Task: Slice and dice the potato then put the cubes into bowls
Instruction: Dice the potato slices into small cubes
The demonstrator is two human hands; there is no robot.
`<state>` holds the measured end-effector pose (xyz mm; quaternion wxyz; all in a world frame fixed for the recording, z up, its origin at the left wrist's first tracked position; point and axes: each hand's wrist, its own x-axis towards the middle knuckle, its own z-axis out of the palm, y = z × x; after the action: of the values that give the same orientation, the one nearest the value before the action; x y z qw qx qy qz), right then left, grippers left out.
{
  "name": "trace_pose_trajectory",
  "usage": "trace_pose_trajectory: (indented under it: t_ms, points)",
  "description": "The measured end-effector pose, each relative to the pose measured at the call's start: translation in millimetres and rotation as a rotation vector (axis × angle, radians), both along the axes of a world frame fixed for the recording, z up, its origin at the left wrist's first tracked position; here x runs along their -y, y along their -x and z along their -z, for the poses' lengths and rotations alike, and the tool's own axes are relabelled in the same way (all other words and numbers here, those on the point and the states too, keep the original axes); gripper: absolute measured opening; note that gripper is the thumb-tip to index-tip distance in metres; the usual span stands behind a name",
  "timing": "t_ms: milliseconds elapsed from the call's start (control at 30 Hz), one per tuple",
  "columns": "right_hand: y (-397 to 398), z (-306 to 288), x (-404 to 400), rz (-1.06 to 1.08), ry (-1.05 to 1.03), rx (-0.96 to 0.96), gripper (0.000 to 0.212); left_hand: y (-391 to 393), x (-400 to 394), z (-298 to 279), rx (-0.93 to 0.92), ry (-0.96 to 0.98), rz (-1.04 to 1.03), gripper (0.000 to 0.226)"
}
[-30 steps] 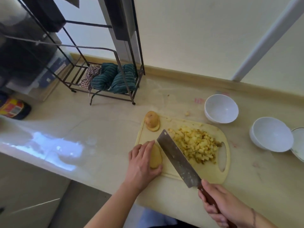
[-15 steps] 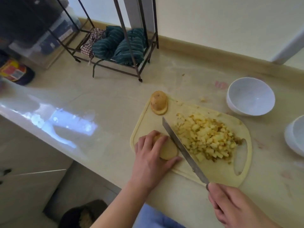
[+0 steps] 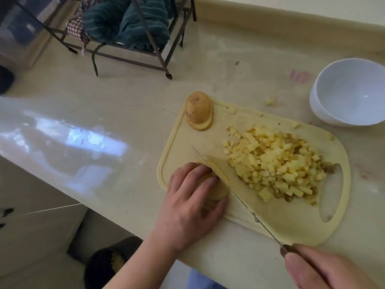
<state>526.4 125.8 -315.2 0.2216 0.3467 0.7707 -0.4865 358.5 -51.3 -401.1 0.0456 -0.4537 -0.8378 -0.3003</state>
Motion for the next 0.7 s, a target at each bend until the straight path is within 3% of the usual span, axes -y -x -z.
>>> trace_pose_trajectory:
  t_ms: [133, 233, 333, 367, 467, 500, 700]
  points:
    - [3.0, 3.8, 9.2, 0.089, -0.026, -0.157, 0.072, -0.1, -2.5, -1.8, -0.005, 0.012, 0.009, 0.031]
    - [-0.5, 8.1, 17.5, 0.061, -0.147, -0.229, 0.067, 0.7, -3.3, -2.9, 0.001, 0.019, 0.011, 0.03]
    - [-3.9, 11.6, 14.0, -0.022, -0.234, -0.301, 0.031, 1.2, -4.0, -4.3, 0.004, 0.028, 0.011, 0.029]
    - [-4.2, 11.3, 12.3, -0.032, -0.212, -0.315, 0.031, 1.2, -4.0, -4.3, 0.005, 0.035, 0.01, 0.03]
    - [-0.6, 14.2, 13.3, 0.04, -0.152, -0.325, 0.065, 1.0, -4.0, -4.1, 0.01, 0.054, 0.002, 0.03]
    - [-1.0, 15.9, 12.9, 0.051, -0.131, -0.326, 0.067, 0.9, -4.3, -4.1, 0.011, 0.055, -0.001, 0.03]
    - [2.6, 14.9, 1.0, -0.235, -0.298, -0.324, 0.024, 1.4, -6.0, -4.6, -0.001, 0.035, -0.01, 0.025]
